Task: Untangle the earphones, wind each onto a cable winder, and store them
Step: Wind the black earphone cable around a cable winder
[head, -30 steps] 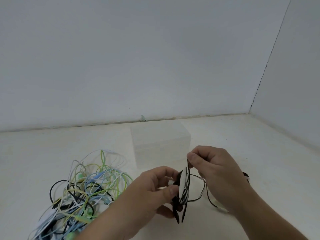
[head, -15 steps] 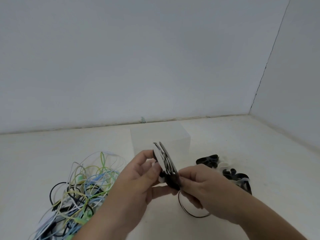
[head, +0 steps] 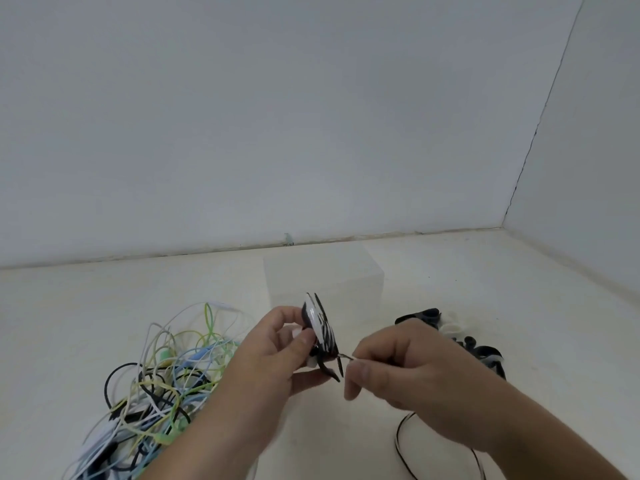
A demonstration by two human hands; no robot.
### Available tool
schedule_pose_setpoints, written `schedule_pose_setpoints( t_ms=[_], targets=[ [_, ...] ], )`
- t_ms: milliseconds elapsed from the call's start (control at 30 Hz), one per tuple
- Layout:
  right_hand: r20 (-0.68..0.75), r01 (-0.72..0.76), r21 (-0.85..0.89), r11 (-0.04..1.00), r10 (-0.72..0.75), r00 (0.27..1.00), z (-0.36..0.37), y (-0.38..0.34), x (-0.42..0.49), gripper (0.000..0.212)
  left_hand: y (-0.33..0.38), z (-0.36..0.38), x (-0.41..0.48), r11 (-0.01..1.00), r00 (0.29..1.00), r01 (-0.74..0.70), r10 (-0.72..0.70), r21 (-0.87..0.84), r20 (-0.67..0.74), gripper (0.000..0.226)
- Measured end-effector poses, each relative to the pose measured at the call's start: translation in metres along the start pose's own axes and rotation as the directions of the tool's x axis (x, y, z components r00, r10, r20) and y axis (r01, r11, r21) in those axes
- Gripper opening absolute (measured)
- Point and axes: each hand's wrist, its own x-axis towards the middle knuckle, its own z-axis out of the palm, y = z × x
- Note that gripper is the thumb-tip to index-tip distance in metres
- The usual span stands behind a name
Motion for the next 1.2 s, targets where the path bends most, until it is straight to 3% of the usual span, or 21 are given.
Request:
schedule_pose_setpoints(
  t_ms=[100, 200, 367, 500, 600, 700, 867, 1000, 1200],
  targets=[
    [-0.156, 0.034, 0.081, 0.996, -0.021, 0.988, 0.0, 0.002, 0.0, 0.025, -0.006, 0.0, -0.001, 0.978, 1.0, -0.023, 0.021, 0.206, 0.01, 0.016],
    [-0.332, 0.054, 0.062, 0.997, -0.03, 0.943, 0.0, 0.001, 0.0, 0.023, -0.005, 0.001, -0.001, 0.961, 0.997, -0.019, -0.004, 0.277, 0.083, 0.023],
    [-0.483, 0.005, -0.185, 0.983, -0.095, 0.87, 0.002, 0.005, 0.003, 0.024, -0.004, 0.006, -0.006, 0.966, 0.97, 0.007, -0.069, 0.26, 0.232, 0.013],
    [-0.536, -0.048, -0.186, 0.981, -0.061, 0.842, 0.001, 0.013, 0.007, 0.021, -0.002, 0.008, -0.006, 0.985, 0.95, 0.024, -0.075, 0.17, 0.302, 0.019],
    [-0.486, -0.132, -0.178, 0.975, 0.029, 0.873, -0.001, 0.017, 0.009, 0.027, 0.0, 0.006, -0.006, 0.994, 0.934, 0.048, -0.079, 0.096, 0.349, 0.028],
    [-0.338, -0.215, -0.219, 0.952, 0.132, 0.932, 0.0, 0.021, 0.013, 0.04, 0.001, 0.005, -0.006, 0.998, 0.93, 0.047, -0.055, 0.03, 0.364, 0.036],
    [-0.068, -0.256, -0.291, 0.922, 0.247, 0.967, 0.006, 0.022, 0.012, 0.034, 0.001, 0.006, -0.002, 0.986, 0.987, 0.005, 0.022, -0.164, 0.16, 0.029],
    [0.081, -0.191, -0.302, 0.934, 0.225, 0.971, 0.01, 0.012, 0.009, 0.025, 0.007, 0.003, 0.001, 0.978, 1.0, -0.01, 0.015, -0.207, 0.023, 0.03],
    [0.102, -0.103, -0.153, 0.983, 0.119, 0.988, 0.005, -0.001, 0.002, 0.026, 0.005, -0.004, 0.003, 0.976, 0.997, 0.073, -0.075, -0.205, 0.0, 0.029]
  ],
)
